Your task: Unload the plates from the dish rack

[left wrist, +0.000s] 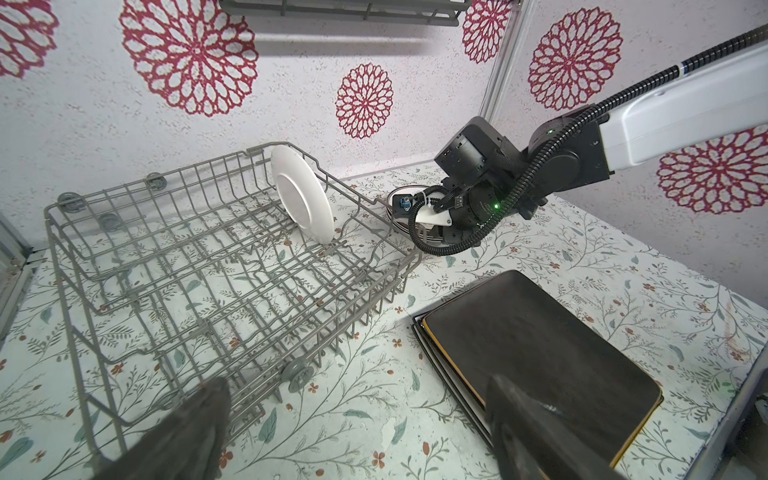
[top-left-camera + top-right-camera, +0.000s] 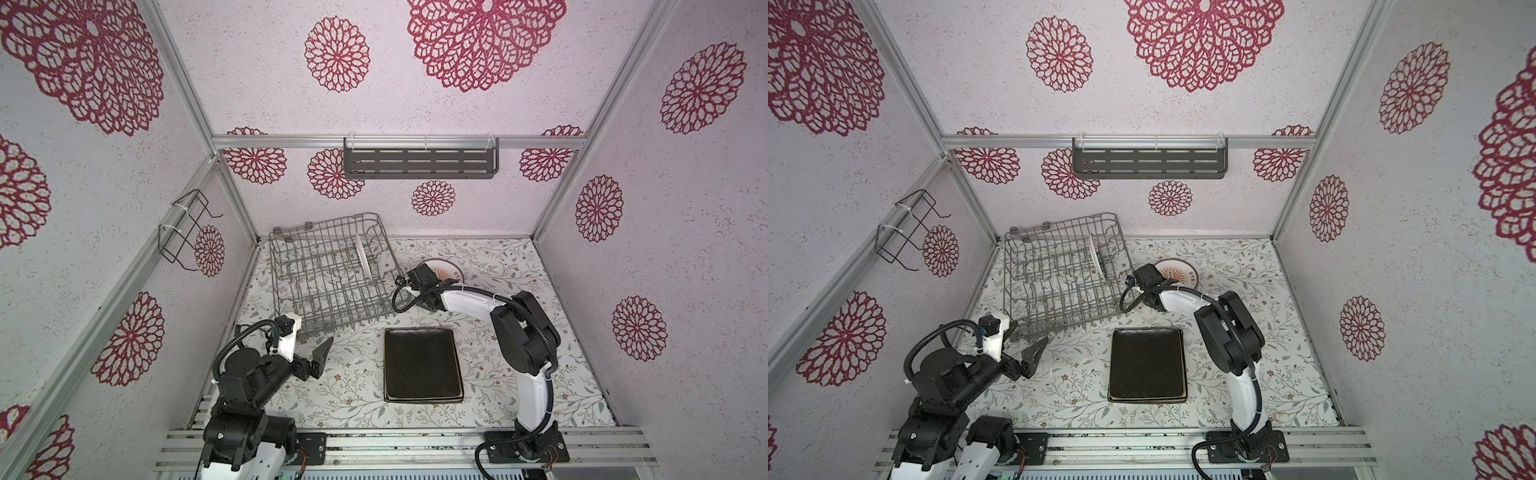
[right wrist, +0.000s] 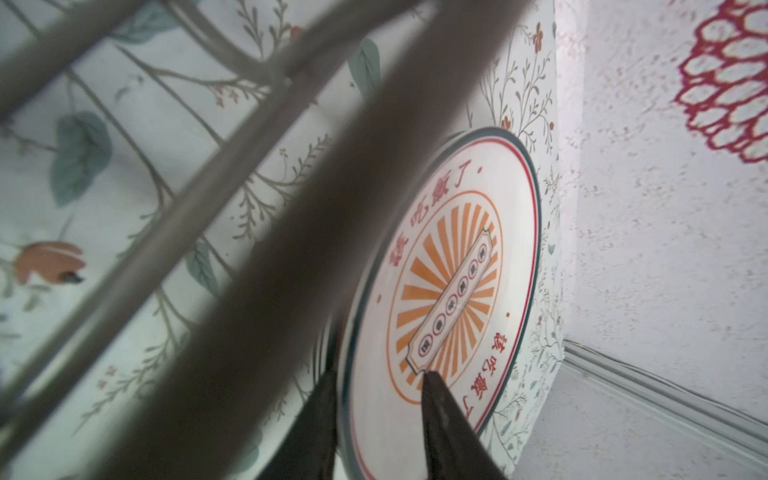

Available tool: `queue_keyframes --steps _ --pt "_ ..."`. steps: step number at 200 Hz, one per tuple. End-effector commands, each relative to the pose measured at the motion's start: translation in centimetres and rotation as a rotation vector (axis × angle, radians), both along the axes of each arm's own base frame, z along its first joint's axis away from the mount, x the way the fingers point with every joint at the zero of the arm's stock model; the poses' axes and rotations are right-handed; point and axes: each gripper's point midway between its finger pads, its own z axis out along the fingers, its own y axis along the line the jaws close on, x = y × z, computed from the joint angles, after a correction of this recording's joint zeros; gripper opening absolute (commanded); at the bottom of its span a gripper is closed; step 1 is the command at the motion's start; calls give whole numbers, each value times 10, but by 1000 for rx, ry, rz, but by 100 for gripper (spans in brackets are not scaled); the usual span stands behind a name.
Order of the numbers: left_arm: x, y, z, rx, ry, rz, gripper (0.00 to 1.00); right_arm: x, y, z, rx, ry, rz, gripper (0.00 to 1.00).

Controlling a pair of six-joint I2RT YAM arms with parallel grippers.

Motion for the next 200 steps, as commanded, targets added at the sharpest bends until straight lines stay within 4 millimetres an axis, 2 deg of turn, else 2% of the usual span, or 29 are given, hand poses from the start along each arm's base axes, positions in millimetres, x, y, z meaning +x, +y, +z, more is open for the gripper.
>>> queue_keyframes --steps 1,26,61,83,98,120,135,159,200 --pt "-3 -1 3 15 -21 -10 97 2 -8 16 -20 -27 -49 51" --pt "-4 -1 4 18 -30 -11 97 2 -17 45 -28 -80 -83 62" --pt "-6 -1 5 20 -41 -14 97 -2 -15 118 93 -181 -103 70" --pt "-6 -2 6 22 -49 -17 97 -5 10 160 287 -221 -73 70" --pt "-6 -2 6 21 -52 -16 97 -9 42 178 459 -226 -12 70" --pt "-6 -1 6 23 -50 -13 97 -17 93 187 705 -233 88 70" --pt "-6 0 6 25 -48 -10 97 -20 118 192 871 -249 145 70" --pt "-7 -1 6 24 -49 -11 97 -14 145 195 1071 -259 191 70" --pt "-11 0 11 19 -84 -12 97 -1 182 184 1217 -217 258 70"
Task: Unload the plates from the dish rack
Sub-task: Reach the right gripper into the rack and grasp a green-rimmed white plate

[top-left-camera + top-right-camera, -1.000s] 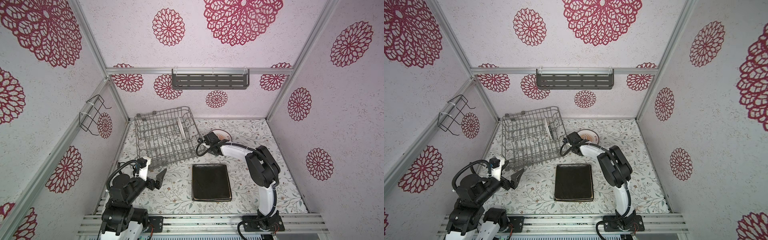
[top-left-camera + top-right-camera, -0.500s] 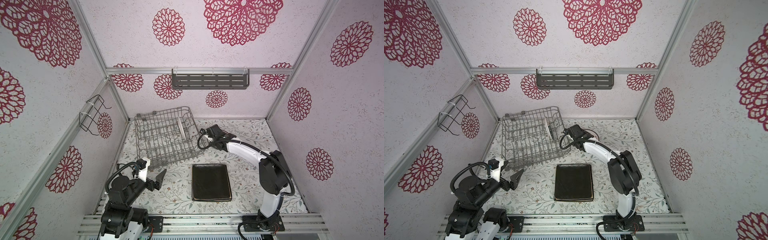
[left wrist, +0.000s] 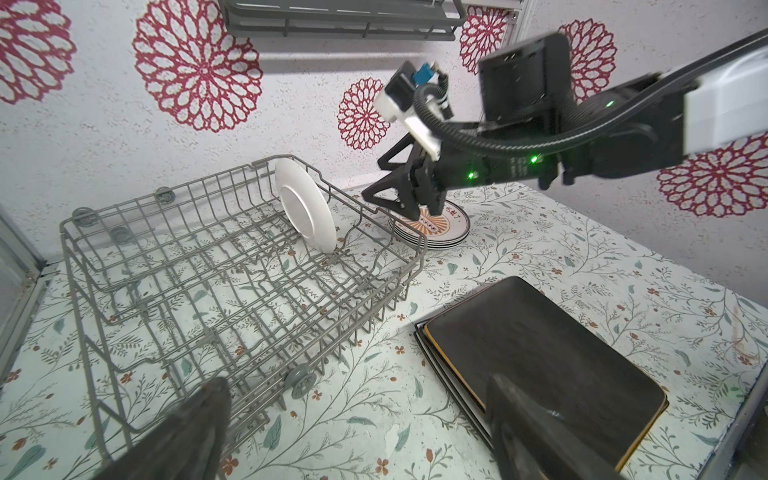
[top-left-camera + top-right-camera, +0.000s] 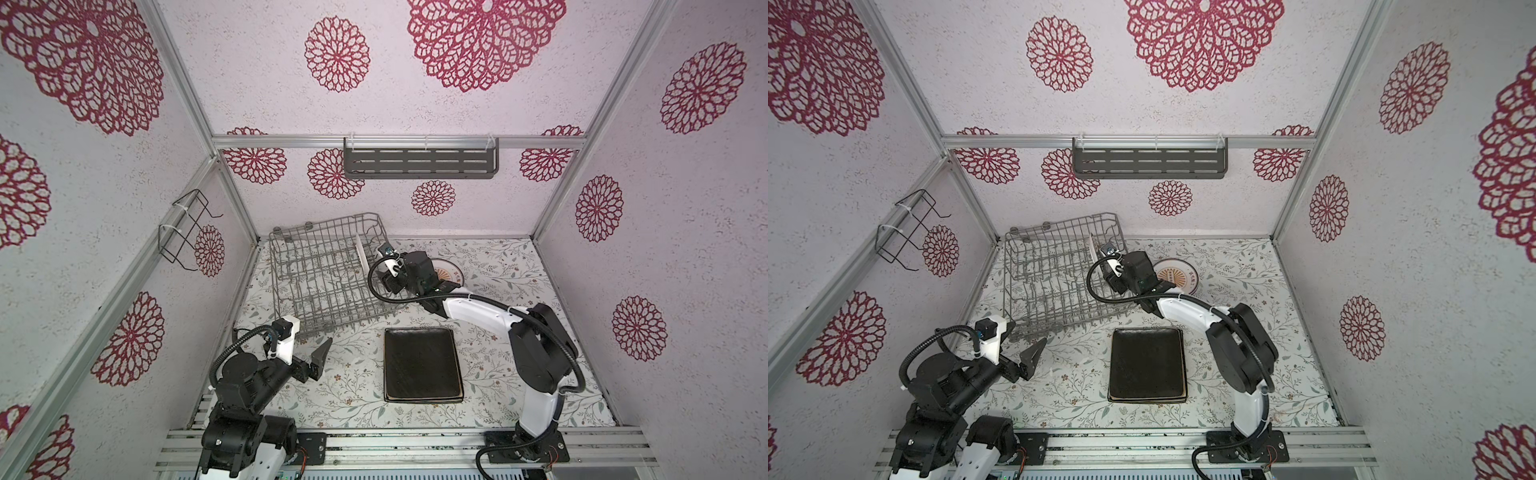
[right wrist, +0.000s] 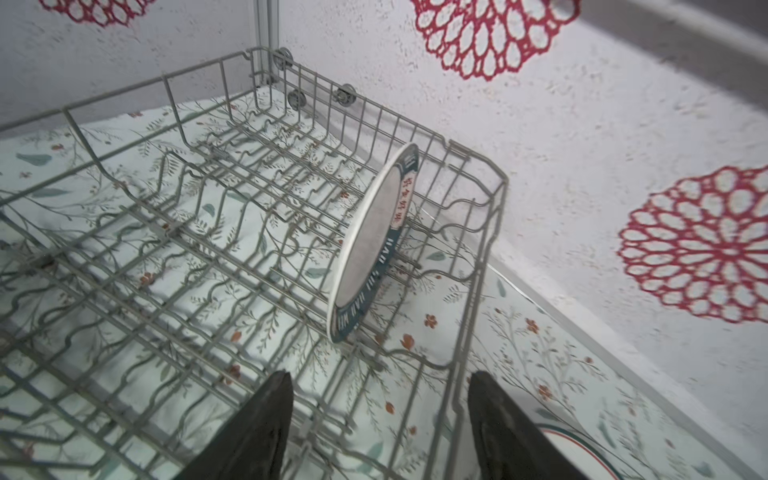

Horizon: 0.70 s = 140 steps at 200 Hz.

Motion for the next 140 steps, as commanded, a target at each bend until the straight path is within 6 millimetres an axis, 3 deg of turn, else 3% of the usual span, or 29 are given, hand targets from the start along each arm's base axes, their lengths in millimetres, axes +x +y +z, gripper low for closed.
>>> queue_keyframes --steps 1,76,140 --pt "-4 -1 3 20 -34 -15 97 6 29 52 241 -72 87 70" --pt "-4 -2 2 21 -38 -19 97 37 56 20 255 -47 87 67" --pt "-3 -5 0 25 -29 -32 97 60 65 -1 276 -38 68 50"
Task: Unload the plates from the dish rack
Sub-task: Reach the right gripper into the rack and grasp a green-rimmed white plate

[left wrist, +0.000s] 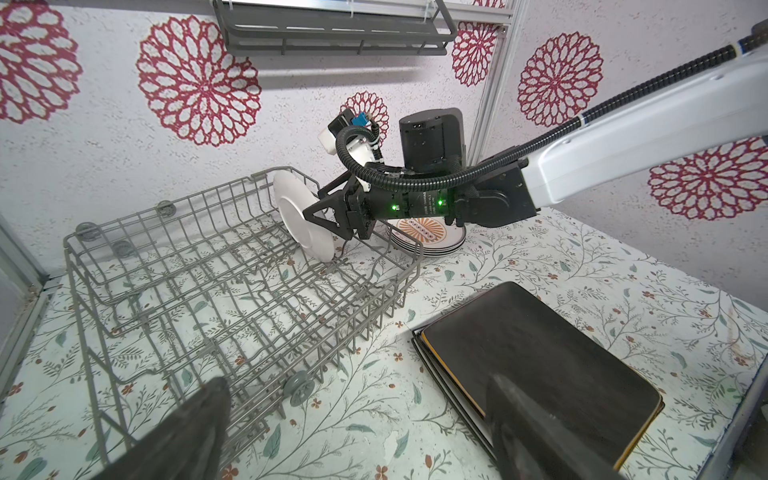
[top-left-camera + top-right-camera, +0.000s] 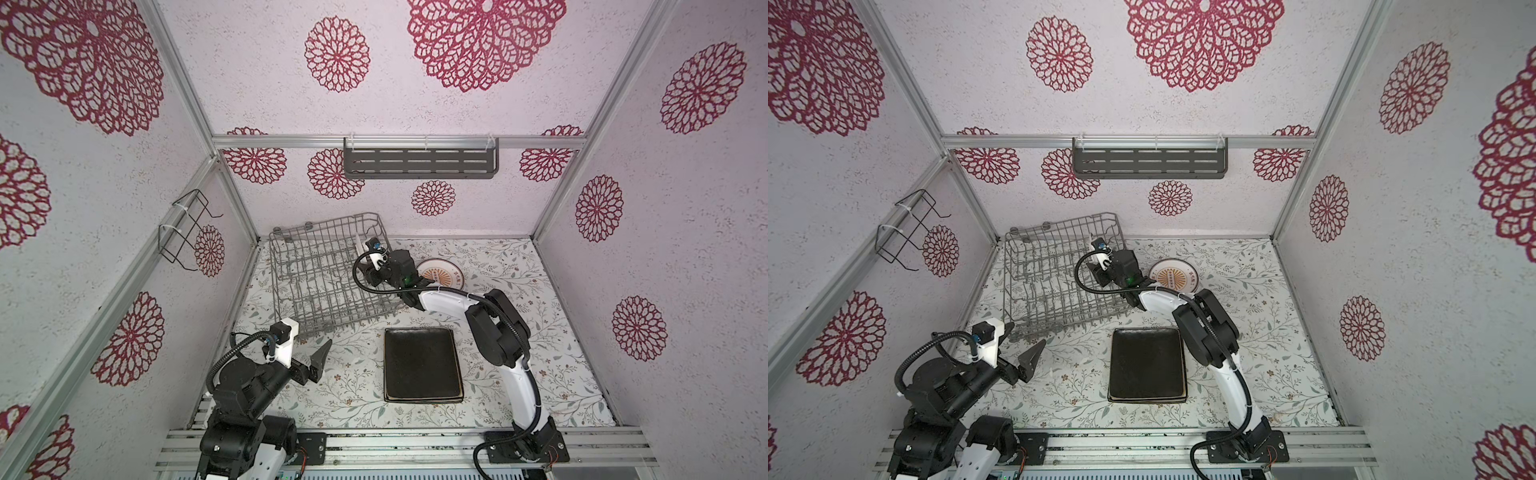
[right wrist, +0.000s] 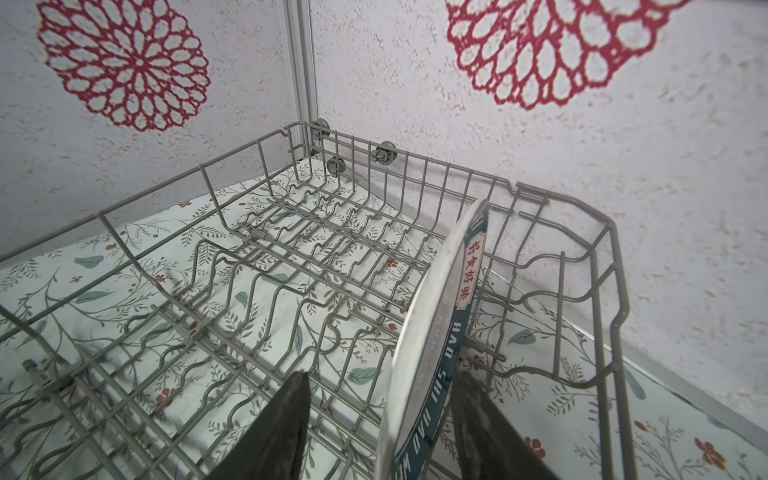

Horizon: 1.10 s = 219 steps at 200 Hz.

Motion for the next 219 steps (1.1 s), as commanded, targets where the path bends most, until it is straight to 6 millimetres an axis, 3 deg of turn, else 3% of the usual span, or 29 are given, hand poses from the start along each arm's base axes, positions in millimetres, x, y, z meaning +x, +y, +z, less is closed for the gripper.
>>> queue_keyframes --steps 1,76,126,144,180,219 --pt "1 -3 -3 28 -8 -21 97 13 2 22 73 -38 -15 49" --pt "0 -3 -2 30 -21 -21 98 19 4 27 99 -39 -9 13" --pt "-3 -3 1 31 -45 -23 97 10 9 43 137 -38 43 0" --pt "-5 -1 3 31 -57 -15 97 7 8 50 159 -46 47 0" --pt "-7 -2 4 30 -69 -21 97 -3 4 83 230 -89 65 0" --pt "-8 -4 5 27 -72 -33 97 -24 -11 142 360 -154 115 0"
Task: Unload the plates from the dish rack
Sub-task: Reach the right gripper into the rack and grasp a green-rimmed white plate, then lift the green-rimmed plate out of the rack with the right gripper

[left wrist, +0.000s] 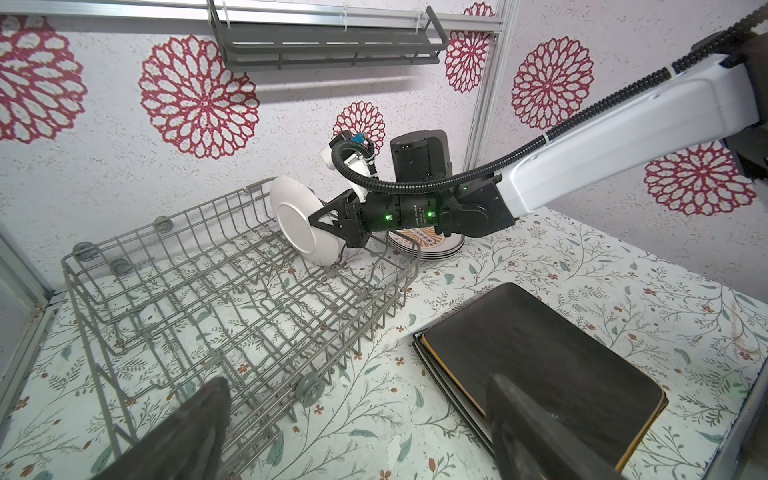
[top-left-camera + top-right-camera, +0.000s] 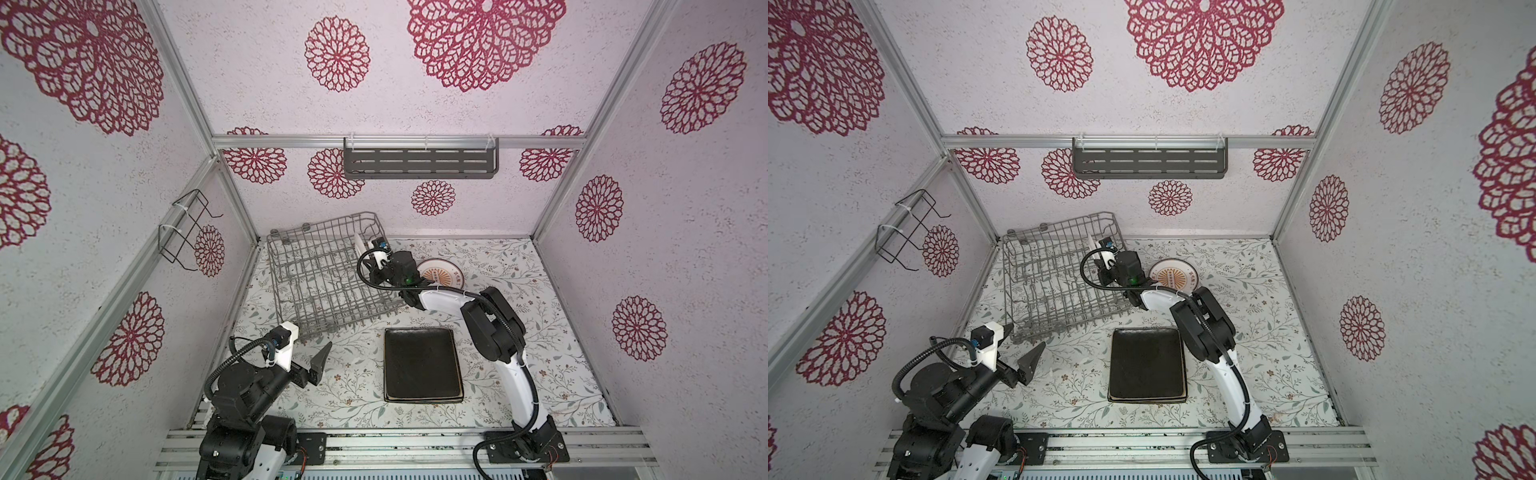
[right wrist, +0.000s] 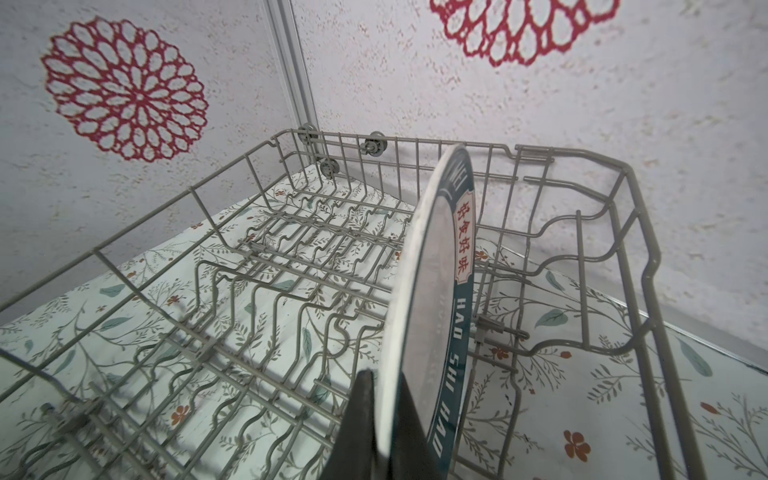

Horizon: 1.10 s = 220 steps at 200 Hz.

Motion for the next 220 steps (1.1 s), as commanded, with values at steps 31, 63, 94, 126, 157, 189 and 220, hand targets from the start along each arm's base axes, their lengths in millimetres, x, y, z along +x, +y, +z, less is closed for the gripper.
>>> queue_keyframes --steps 31,63,94,126,157,189,220 --pt "-3 -3 2 16 -37 -26 97 -49 -29 182 276 -290 113 0" --pt "-4 -4 2 20 -46 -29 97 -55 -81 196 178 -354 37 0" --pt "-2 -7 -1 20 -31 -47 97 -53 -147 171 -248 -412 -118 0" --pt "0 -10 -4 22 -23 -66 98 -57 -206 133 -653 -391 -191 0" --pt "1 -11 -6 31 -29 -71 97 -68 -235 100 -844 -361 -209 0" --pt "-1 -16 -8 24 -19 -102 97 -69 -251 74 -942 -348 -240 0" --pt "-1 -15 -8 26 -22 -95 97 -66 -251 47 -1001 -311 -220 0"
